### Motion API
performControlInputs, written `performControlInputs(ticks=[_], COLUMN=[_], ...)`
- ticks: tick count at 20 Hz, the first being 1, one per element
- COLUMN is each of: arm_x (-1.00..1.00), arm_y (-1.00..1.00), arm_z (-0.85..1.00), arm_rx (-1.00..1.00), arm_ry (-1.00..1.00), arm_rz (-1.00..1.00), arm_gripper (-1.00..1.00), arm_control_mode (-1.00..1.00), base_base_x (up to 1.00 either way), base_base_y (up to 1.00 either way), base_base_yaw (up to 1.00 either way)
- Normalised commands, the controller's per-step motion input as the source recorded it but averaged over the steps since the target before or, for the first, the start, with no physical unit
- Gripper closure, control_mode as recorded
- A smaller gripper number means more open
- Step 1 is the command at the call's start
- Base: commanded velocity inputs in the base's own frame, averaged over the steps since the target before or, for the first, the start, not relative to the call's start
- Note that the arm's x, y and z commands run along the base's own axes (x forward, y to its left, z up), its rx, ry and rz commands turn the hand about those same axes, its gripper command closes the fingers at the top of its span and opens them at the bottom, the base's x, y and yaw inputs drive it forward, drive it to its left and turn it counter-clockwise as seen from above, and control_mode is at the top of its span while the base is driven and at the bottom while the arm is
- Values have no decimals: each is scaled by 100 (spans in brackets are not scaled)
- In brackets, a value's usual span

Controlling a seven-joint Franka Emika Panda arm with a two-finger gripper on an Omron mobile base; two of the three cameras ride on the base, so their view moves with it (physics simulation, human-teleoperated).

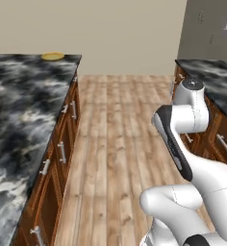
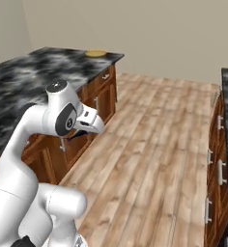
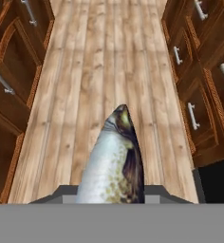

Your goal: Take the cheese, fish, and lemon from the fridge and place them on the plate on the dining counter to create an appetizer plate.

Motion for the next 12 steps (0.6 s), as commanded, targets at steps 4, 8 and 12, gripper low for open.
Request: performControlInputs(ticks=[4, 8, 12], arm_x=[0, 0, 0], arm_y=[0, 0, 0], arm_z=[0, 0, 0], arm_rx=[0, 0, 0], arm_ry=[0, 0, 0], arm_rz=[0, 0, 0], arm_gripper=[100, 100, 100], arm_control_mode=[100, 100, 100], base_base_x=[100, 100, 100], base_base_y=[-32, -40, -41], base_base_yaw=[18, 16, 16])
